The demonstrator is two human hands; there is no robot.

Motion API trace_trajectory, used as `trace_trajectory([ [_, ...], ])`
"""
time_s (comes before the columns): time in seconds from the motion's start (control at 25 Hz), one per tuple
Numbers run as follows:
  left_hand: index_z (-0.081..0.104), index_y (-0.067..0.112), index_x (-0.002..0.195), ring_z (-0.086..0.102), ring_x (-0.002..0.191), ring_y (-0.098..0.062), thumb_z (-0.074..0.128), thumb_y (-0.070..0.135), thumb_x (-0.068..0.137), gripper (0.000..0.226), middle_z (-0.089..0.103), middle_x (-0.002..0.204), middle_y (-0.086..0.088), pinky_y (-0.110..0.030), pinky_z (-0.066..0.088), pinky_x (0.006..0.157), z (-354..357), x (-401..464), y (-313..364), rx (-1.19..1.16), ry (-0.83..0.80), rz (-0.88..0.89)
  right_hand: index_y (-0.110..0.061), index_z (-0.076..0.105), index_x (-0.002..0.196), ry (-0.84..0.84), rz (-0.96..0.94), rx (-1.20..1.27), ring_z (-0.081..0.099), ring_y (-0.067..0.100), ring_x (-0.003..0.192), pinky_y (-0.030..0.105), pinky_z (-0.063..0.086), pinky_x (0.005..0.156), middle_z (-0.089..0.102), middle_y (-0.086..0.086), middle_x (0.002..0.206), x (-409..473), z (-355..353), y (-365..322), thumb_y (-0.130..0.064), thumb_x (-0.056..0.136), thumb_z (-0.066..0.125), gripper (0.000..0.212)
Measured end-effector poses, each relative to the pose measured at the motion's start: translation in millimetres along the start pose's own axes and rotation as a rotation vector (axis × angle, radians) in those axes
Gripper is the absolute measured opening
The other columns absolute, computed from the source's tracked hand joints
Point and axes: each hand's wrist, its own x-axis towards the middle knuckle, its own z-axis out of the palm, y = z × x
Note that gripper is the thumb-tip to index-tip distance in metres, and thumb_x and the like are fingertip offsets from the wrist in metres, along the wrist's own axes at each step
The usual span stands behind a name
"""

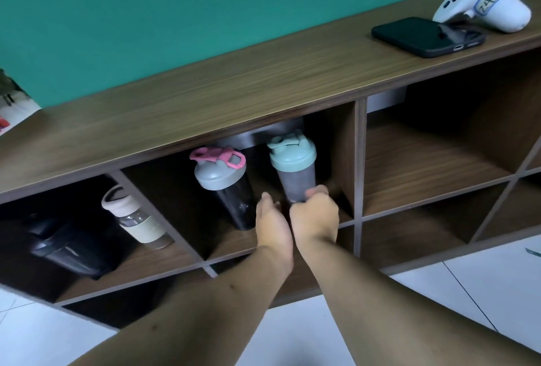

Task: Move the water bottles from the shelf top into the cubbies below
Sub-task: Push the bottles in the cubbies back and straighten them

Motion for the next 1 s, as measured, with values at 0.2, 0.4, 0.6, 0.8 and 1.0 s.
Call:
trace_trajectory([
  [0.2,0.050,0.026,0.136,0.058,0.119,-0.026,0.041,0.052,0.108,0.039,0.063,0.133,-0.005,-0.038,0.042,0.103,-64.5,-20.4,4.6,0.178,0.267,0.119,-0.019,0.070,0.121,-0.234,-0.118,-0.001,0.069,0.029,0.106,0.037,0.056,0.091,0.075,0.008,0.113,-34.7,41.2,-19.4,-0.011,0.085,0.054,0.040],
  [0.4,0.042,0.056,0.152,0.064,0.133,-0.031,0.058,0.094,0.061,0.100,0.060,0.154,0.001,-0.055,0.050,0.113,-97.4,48.7,7.2,0.045,0.165,0.074,-0.018,0.045,0.147,-0.138,-0.117,0.060,0.059,0.034,0.123,0.043,0.050,0.097,0.060,0.013,0.138,-45.3,66.7,-36.5,-0.013,0.087,0.054,0.061],
  [0.6,0.069,0.020,0.137,0.075,0.116,-0.030,0.050,0.078,0.091,0.076,0.084,0.116,-0.011,-0.040,0.058,0.097,-76.9,27.5,46.4,-0.082,-0.007,-0.082,-0.026,0.031,0.158,-0.241,-0.125,0.121,0.044,0.031,0.141,0.038,0.040,0.107,0.044,0.006,0.158,-40.7,73.7,-38.0,-0.005,0.086,0.049,0.077],
  [0.8,0.074,0.018,0.134,0.075,0.111,-0.027,0.043,0.077,0.095,0.076,0.085,0.114,-0.008,-0.037,0.055,0.079,-59.7,28.9,47.8,-0.134,-0.068,-0.154,-0.037,0.020,0.160,-0.363,-0.079,0.228,0.044,0.029,0.142,0.042,0.039,0.114,0.037,0.001,0.163,-27.0,65.5,-36.6,0.001,0.085,0.043,0.087],
  [1.0,0.076,0.024,0.134,0.073,0.120,-0.026,0.038,0.083,0.089,0.083,0.084,0.122,-0.004,-0.042,0.054,0.093,-58.6,48.1,39.4,-0.083,-0.055,-0.127,-0.041,0.014,0.160,-0.453,-0.025,0.275,0.041,0.028,0.144,0.045,0.039,0.115,0.030,0.001,0.166,-7.7,69.5,-29.8,0.002,0.085,0.042,0.091],
])
